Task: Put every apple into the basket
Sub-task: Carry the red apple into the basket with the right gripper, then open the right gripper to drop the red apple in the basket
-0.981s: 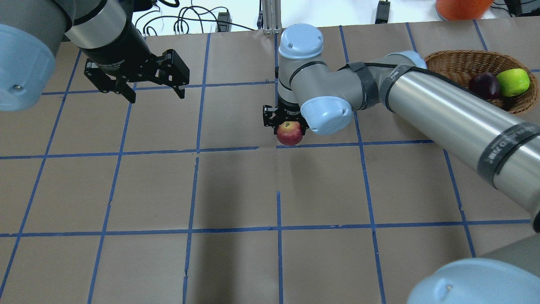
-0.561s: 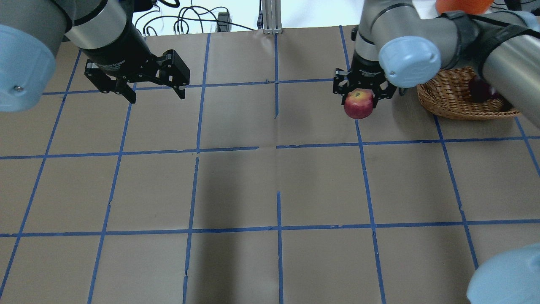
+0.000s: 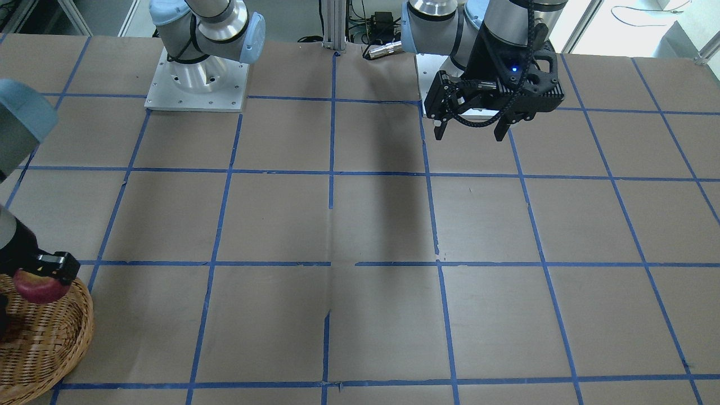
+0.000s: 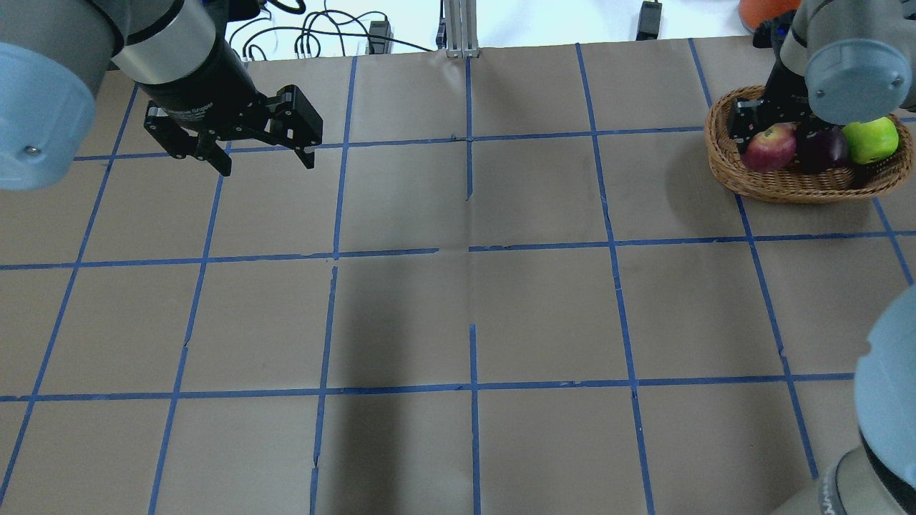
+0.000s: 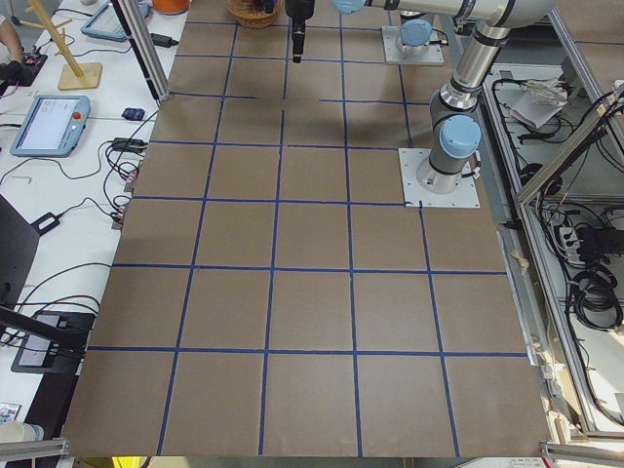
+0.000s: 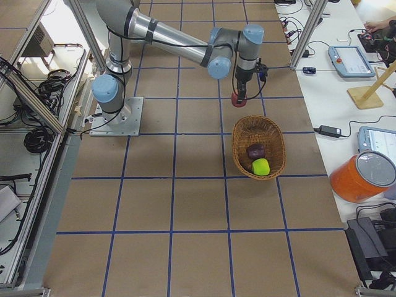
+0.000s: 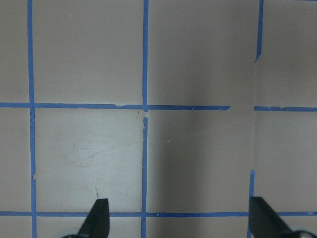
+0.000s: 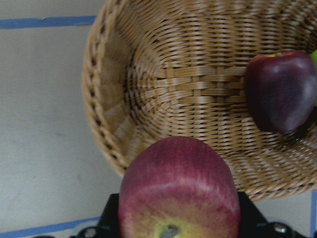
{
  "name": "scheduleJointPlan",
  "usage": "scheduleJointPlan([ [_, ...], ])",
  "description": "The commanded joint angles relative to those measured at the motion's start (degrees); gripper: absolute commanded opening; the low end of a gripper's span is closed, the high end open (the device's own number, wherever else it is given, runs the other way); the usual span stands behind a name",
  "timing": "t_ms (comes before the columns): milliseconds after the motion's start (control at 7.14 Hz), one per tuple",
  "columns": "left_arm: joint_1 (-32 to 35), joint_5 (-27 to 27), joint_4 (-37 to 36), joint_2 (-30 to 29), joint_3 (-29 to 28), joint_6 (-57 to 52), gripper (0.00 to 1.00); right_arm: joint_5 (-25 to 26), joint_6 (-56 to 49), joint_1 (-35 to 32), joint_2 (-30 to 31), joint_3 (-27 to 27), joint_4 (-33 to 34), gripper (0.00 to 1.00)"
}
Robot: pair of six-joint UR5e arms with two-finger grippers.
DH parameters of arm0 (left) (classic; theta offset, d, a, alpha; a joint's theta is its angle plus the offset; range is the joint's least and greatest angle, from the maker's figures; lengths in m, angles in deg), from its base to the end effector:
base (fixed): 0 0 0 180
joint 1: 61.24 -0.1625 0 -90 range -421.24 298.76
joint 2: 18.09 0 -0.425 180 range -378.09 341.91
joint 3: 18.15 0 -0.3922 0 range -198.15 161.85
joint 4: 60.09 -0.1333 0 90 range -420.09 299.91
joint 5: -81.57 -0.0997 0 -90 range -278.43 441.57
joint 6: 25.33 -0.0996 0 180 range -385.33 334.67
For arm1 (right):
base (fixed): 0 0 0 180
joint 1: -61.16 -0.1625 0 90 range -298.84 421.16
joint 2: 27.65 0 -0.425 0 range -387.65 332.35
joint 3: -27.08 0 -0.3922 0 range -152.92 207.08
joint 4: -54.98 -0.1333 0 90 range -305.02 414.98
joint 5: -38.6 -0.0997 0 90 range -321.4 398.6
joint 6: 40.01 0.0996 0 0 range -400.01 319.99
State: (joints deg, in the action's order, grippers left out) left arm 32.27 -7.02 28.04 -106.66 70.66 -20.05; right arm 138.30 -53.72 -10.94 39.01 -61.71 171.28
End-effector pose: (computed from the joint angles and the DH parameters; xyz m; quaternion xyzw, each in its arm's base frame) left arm -0.1654 -0.4791 0.5138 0.0150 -0.9990 0.0381 0.0153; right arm -0.0853 -0.6432 0.3143 -0.0395 -0.9950 0.0119 0.0912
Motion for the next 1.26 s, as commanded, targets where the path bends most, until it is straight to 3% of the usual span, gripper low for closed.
scheduleJointPlan([
  [0,0.09,0.0,-0.07,-0.02,0.05,0.0,1.0,0.41,-1.58,2.41,-3.54,4.04,3.32,0.12],
  [140,-0.09,0.0,0.02,-0.02,0.05,0.0,1.0,0.76,-2.1,2.41,-5.99,6.76,3.23,0.37],
  [280,0.0,0.08,-0.07,-0.02,0.05,0.0,1.0,0.42,-2.11,2.41,-6.62,7.05,2.62,0.84],
  [420,-0.17,0.17,-0.51,-0.02,-0.12,0.0,1.0,0.59,-1.94,2.41,-6.28,7.31,2.27,1.0],
  [701,-0.09,0.09,-0.51,-0.02,0.05,-0.09,1.0,0.42,-1.76,1.97,-5.5,7.84,-2.96,1.0],
  [1121,-0.09,0.17,-0.6,-0.02,0.05,-0.09,1.0,0.33,2.52,-6.61,8.34,9.52,-21.84,1.0],
])
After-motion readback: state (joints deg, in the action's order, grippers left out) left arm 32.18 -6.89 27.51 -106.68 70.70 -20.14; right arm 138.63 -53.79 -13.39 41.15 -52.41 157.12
